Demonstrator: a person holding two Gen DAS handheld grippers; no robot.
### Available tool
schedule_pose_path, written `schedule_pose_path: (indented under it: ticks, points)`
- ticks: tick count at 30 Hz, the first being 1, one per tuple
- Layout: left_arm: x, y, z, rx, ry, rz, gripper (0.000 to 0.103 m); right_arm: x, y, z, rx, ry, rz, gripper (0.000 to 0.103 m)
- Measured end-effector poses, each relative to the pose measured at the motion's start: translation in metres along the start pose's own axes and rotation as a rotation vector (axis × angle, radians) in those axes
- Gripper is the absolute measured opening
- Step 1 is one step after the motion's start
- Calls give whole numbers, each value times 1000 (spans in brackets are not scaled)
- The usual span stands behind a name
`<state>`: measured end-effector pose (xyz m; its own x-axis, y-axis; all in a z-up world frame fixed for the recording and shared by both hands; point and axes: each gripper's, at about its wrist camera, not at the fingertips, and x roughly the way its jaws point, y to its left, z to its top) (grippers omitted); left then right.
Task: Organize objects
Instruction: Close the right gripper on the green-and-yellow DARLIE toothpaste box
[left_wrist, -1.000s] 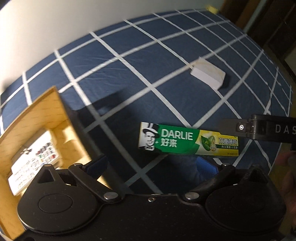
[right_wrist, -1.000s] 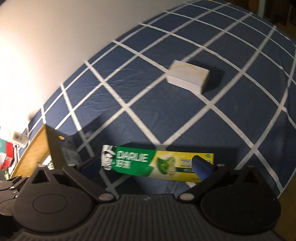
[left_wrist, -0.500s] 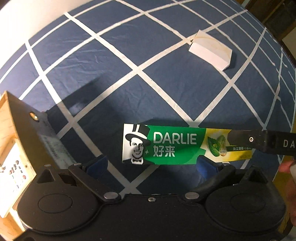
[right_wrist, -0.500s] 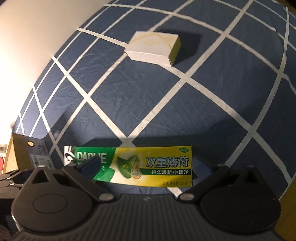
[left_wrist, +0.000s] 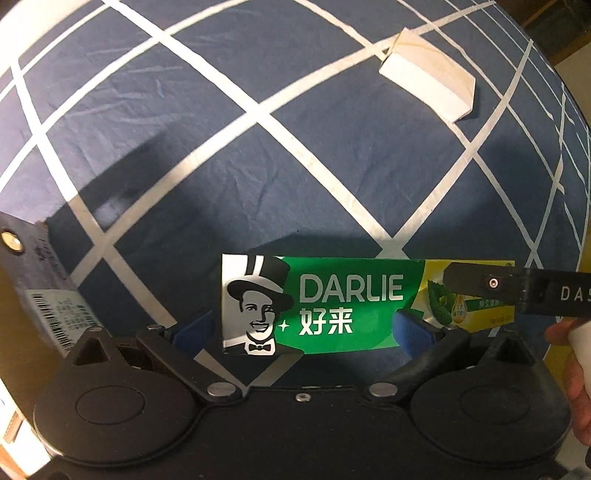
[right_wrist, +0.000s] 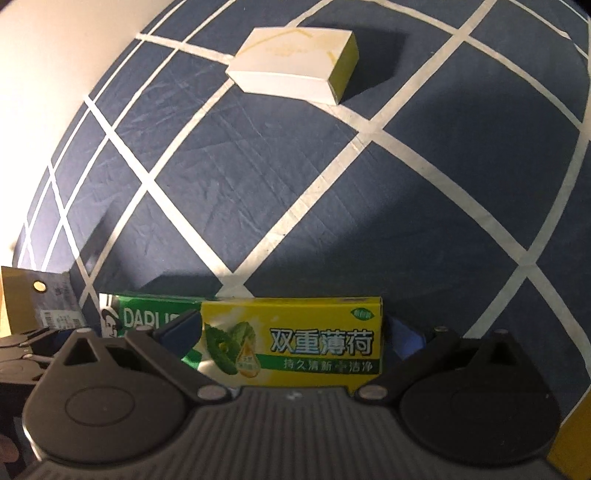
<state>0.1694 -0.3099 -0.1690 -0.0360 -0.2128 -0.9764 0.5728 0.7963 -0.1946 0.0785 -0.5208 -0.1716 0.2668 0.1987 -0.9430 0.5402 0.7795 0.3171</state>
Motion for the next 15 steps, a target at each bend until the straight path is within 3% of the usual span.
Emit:
schedule_pose_path:
  ticks: [15]
  points:
    - [7,2,2,-16,13,-13,103,12,2,2,-10,47,-13,103]
